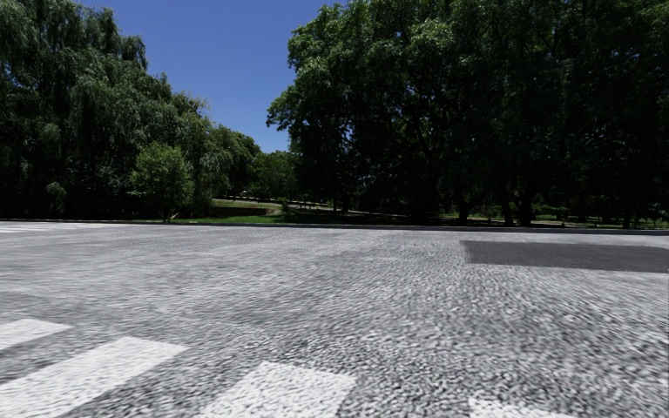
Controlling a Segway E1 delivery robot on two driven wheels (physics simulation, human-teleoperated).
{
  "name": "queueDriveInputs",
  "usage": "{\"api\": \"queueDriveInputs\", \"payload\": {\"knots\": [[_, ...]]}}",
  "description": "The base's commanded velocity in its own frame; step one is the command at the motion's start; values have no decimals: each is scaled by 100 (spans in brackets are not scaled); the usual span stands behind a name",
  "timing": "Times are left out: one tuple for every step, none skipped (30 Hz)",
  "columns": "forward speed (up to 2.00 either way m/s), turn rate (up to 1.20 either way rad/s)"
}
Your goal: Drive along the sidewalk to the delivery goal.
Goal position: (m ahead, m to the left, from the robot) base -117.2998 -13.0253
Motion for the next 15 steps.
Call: {"api": "queueDriveInputs", "payload": {"knots": [[0,0],[0,0],[0,0],[0,0],[0,0],[0,0],[0,0],[0,0],[0,0],[0,0],[0,0],[0,0],[0,0],[0,0],[0,0]]}}
